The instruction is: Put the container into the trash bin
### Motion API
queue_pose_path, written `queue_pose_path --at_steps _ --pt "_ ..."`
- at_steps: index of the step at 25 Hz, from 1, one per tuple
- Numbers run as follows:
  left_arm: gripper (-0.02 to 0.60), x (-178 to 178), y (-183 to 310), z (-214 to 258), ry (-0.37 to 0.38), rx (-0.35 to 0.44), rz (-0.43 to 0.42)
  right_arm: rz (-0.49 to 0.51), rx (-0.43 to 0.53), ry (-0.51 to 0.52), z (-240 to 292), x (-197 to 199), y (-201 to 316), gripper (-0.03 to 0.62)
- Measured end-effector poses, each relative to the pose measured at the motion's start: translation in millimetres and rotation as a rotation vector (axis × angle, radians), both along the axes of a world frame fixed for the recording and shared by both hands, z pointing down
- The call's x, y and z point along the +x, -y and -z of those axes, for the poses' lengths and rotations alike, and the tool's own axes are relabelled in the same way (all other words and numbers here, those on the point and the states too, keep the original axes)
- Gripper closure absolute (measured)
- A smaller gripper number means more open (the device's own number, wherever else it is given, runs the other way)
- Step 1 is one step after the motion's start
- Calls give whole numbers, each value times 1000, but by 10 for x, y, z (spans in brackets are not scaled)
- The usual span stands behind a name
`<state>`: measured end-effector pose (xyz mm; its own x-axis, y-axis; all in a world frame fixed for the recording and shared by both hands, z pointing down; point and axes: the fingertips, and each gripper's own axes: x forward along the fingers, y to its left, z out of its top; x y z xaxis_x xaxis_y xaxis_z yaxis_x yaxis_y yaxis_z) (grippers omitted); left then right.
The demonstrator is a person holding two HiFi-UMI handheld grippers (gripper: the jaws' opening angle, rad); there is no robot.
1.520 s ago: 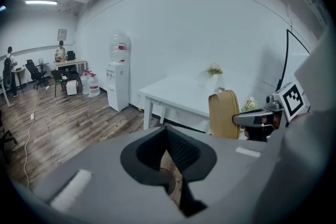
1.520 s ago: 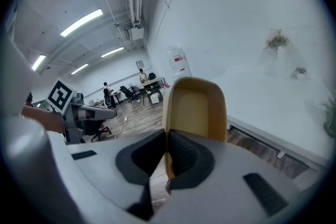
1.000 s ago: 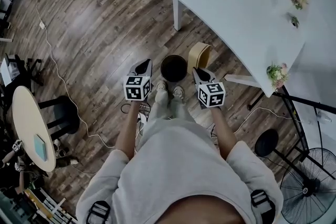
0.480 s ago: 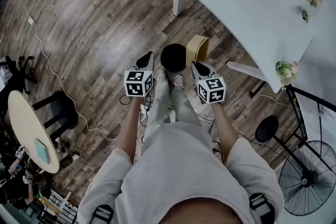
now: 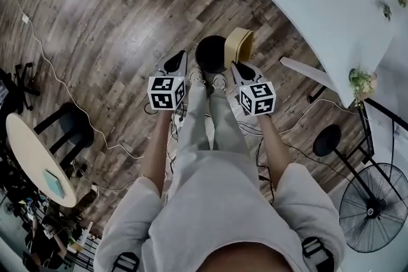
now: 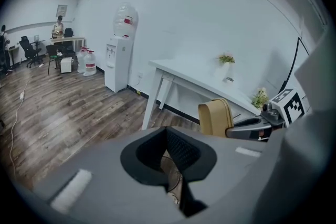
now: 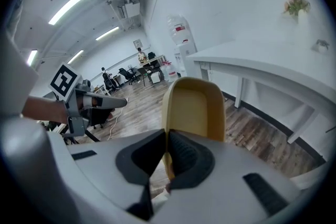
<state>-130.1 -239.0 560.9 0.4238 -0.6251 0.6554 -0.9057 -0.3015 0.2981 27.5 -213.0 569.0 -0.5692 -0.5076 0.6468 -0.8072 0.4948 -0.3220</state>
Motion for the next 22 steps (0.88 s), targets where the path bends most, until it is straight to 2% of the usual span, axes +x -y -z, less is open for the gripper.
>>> queue_pose_path --at_steps 22 --pt "571 16 29 -1344 -10 -85 -40 -11 -121 -6 -1465 -156 -144 565"
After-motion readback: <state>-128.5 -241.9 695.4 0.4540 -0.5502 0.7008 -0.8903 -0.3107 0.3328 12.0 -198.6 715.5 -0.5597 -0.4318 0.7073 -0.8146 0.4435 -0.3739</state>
